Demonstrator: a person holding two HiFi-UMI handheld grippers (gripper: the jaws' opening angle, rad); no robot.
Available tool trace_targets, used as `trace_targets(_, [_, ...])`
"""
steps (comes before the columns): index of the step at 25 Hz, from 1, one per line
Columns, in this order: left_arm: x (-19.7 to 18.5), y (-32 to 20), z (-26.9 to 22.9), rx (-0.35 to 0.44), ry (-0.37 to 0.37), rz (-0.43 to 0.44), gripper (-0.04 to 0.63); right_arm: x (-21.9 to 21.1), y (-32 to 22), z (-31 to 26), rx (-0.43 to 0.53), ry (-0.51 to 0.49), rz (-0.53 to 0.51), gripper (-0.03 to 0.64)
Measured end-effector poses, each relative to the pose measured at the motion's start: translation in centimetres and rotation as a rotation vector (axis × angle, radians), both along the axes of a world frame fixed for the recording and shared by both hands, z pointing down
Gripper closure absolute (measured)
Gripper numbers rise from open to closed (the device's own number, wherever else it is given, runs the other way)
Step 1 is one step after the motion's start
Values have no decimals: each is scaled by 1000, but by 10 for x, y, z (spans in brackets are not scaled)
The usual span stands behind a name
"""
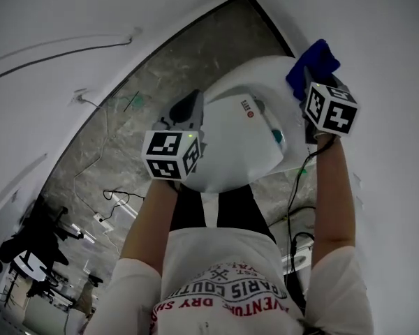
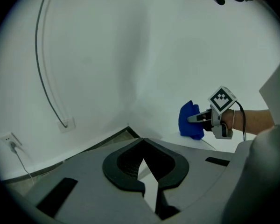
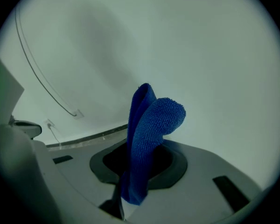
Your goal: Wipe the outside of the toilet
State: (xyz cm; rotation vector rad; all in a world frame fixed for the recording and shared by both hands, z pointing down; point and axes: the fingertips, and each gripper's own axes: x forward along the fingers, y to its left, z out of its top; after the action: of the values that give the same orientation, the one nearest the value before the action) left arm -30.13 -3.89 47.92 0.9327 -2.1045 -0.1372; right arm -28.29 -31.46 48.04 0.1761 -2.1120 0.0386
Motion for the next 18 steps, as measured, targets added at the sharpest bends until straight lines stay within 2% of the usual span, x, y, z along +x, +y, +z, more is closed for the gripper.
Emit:
trace_targets(4, [-2,5,17,7,8,-40,589,-9,6,28,-22,96,-80,540])
trace_targets(10, [1,10,43,6,34,-42,589,-25,26,62,-92,276,-237,540])
trace_targets(14, [-4,15,59,2,41,-60,589,-35,38,82,-103,385,-343,540])
trace_targets(18, [-9,19,75,-8,48,-73,589,-39,46,94,-94,449,-409,540])
